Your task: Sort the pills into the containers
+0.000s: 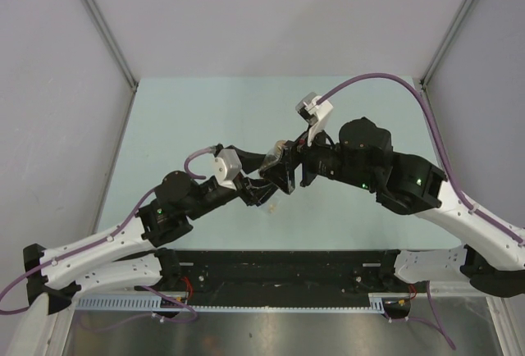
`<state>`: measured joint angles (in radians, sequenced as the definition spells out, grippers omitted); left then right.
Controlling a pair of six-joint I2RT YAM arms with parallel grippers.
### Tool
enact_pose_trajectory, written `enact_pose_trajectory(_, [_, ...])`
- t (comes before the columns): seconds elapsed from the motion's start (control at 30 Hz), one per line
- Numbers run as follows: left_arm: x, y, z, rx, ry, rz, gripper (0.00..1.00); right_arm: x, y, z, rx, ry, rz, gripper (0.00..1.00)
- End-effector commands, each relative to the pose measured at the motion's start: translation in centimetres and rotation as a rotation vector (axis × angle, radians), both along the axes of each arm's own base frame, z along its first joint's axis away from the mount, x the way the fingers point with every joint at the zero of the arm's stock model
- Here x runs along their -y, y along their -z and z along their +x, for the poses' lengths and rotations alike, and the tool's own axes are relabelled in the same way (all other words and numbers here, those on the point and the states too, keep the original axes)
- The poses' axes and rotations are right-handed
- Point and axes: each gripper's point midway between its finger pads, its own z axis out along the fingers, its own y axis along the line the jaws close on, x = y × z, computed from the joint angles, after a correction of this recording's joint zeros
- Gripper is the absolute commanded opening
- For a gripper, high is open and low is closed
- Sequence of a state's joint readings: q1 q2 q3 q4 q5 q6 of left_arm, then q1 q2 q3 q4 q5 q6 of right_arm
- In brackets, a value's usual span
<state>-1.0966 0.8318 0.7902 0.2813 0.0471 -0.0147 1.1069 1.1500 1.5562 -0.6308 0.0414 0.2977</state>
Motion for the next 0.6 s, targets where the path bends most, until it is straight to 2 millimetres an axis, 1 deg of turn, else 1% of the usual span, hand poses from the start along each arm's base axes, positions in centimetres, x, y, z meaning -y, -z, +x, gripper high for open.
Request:
enact_pose_trajectory(0.0, [-0.4,-1.1,0.0,0.055,-0.011,-0.022,0.01,0.0,-0.9,-0.6,0.016,-0.029,0.032,0.74])
enact_pose_trajectory(0.03, [-0.4,-1.1,0.0,0.055,-0.010,-0.022,0.01,0.0,-0.8,-0.7,0.015,-0.033,0.033,0.70])
enact_pose_trajectory(0.07, [-0.3,-1.0,-0.1,0.054,-0.005,-0.020,0.01,-0.1,-0.9,-0.6,0.018,-0.034,0.036,0.62])
enact_pose_trajectory(0.13, [-0.3,-1.1,-0.1,0.054,-0.003,-0.022,0.00,-0.2,-0.8,-0.6,0.018,-0.035,0.034,0.55])
enact_pose_trajectory(0.17, [-0.3,-1.1,-0.1,0.054,-0.002,-0.021,0.00,-0.2,-0.7,-0.6,0.019,-0.035,0.035,0.47])
enact_pose_trajectory(0.23, [-0.3,-1.0,-0.2,0.052,-0.001,-0.021,0.00,-0.2,-0.7,-0.6,0.022,-0.034,0.036,0.42])
enact_pose_trajectory(0.27, [-0.3,-1.1,-0.2,0.052,-0.001,-0.023,0.00,-0.1,-0.8,-0.6,0.023,-0.036,0.039,0.34])
enact_pose_trajectory(0.33, [-0.3,-1.0,-0.2,0.049,0.001,-0.023,0.00,-0.1,-0.8,-0.6,0.025,-0.033,0.039,0.30])
enact_pose_trajectory(0.37, [-0.3,-0.9,-0.2,0.047,0.002,-0.022,0.01,0.0,-0.9,-0.6,0.026,-0.033,0.042,0.39])
enact_pose_trajectory(0.4, [-0.3,-1.0,-0.3,0.045,0.004,-0.024,0.00,-0.1,-1.1,-1.1,0.031,-0.061,0.048,0.50])
enact_pose_trajectory(0.43, [-0.3,-1.0,-0.3,0.044,0.005,-0.025,0.00,0.0,-1.3,-1.2,0.038,-0.067,0.055,0.61])
enact_pose_trajectory(0.47, [-0.4,-1.1,-0.3,0.043,0.007,-0.029,0.01,0.0,-1.7,-1.2,0.048,-0.070,0.072,0.74])
enact_pose_trajectory(0.53, [-0.4,-1.1,-0.4,0.042,0.009,-0.031,0.00,0.6,-2.3,-1.6,0.069,-0.072,0.104,0.85])
enact_pose_trajectory(0.57, [-0.5,-1.1,-0.5,0.043,0.010,-0.031,0.00,0.7,-3.2,-1.7,0.090,-0.073,0.140,0.90])
